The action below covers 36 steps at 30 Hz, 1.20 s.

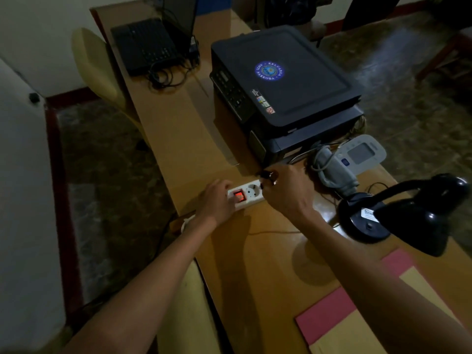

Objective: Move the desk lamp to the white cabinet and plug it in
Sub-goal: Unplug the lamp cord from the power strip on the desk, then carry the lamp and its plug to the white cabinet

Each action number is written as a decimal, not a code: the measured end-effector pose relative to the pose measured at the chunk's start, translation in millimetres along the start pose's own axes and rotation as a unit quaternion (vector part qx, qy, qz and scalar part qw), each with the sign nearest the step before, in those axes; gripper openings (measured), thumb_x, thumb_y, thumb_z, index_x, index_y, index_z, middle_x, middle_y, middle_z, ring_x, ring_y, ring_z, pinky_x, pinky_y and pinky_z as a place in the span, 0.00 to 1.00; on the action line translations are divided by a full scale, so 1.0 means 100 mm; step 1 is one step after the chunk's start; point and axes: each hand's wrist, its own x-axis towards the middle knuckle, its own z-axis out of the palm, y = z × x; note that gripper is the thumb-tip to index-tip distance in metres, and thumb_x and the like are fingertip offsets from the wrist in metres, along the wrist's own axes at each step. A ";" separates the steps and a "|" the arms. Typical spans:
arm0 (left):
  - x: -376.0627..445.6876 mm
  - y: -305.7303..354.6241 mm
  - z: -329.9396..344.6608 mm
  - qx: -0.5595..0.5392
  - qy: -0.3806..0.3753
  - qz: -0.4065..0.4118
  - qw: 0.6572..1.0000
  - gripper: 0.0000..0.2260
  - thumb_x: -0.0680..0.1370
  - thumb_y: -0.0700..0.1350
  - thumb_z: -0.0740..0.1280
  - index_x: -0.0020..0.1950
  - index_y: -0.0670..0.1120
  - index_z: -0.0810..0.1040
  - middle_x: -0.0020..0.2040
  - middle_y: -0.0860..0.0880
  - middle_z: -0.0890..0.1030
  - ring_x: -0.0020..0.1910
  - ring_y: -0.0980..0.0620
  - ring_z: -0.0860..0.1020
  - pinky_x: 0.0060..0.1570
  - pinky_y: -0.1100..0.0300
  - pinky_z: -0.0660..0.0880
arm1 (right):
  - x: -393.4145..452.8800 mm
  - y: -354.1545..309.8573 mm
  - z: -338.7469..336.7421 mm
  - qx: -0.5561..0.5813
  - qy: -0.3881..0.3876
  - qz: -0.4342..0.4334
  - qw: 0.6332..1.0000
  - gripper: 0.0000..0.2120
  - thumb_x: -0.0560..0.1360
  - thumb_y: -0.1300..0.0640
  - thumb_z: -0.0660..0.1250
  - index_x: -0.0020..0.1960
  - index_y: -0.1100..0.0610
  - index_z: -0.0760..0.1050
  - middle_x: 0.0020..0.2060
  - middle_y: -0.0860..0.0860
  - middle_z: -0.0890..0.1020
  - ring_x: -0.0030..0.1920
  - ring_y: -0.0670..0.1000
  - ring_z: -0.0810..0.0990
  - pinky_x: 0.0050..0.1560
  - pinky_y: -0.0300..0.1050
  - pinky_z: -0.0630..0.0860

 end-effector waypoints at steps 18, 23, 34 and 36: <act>-1.34 2.09 0.14 -0.453 0.001 0.015 0.892 0.15 0.82 0.57 0.60 0.54 0.51 0.81 0.46 0.53 0.86 0.47 0.57 0.85 0.45 0.64 0.80 | -1.21 0.46 -1.43 0.149 0.176 -0.074 0.970 0.14 0.76 0.48 0.70 0.60 0.50 0.84 0.44 0.46 0.82 0.45 0.46 0.76 0.40 0.40 0.73; -1.34 2.26 0.24 -0.417 0.015 0.042 0.908 0.15 0.85 0.54 0.55 0.59 0.47 0.77 0.40 0.53 0.86 0.39 0.60 0.85 0.39 0.65 0.79 | -1.28 1.01 -1.95 0.230 0.311 -0.134 0.913 0.07 0.75 0.57 0.72 0.53 0.56 0.85 0.43 0.49 0.83 0.42 0.45 0.78 0.40 0.36 0.74; -1.19 2.21 0.63 -0.258 0.053 0.024 0.964 0.12 0.84 0.56 0.56 0.51 0.55 0.76 0.42 0.54 0.82 0.26 0.65 0.75 0.28 0.69 0.73 | -0.87 2.84 -1.77 0.200 0.061 0.103 0.972 0.35 0.72 0.60 0.74 0.76 0.48 0.65 0.69 0.52 0.72 0.69 0.53 0.72 0.66 0.56 0.75; -1.17 2.26 0.67 -0.241 0.057 0.032 0.968 0.12 0.84 0.55 0.55 0.52 0.54 0.77 0.43 0.54 0.82 0.27 0.65 0.76 0.31 0.67 0.73 | -0.71 2.90 -1.63 0.190 0.011 0.091 0.978 0.39 0.72 0.58 0.75 0.78 0.47 0.62 0.73 0.52 0.70 0.72 0.53 0.70 0.69 0.53 0.73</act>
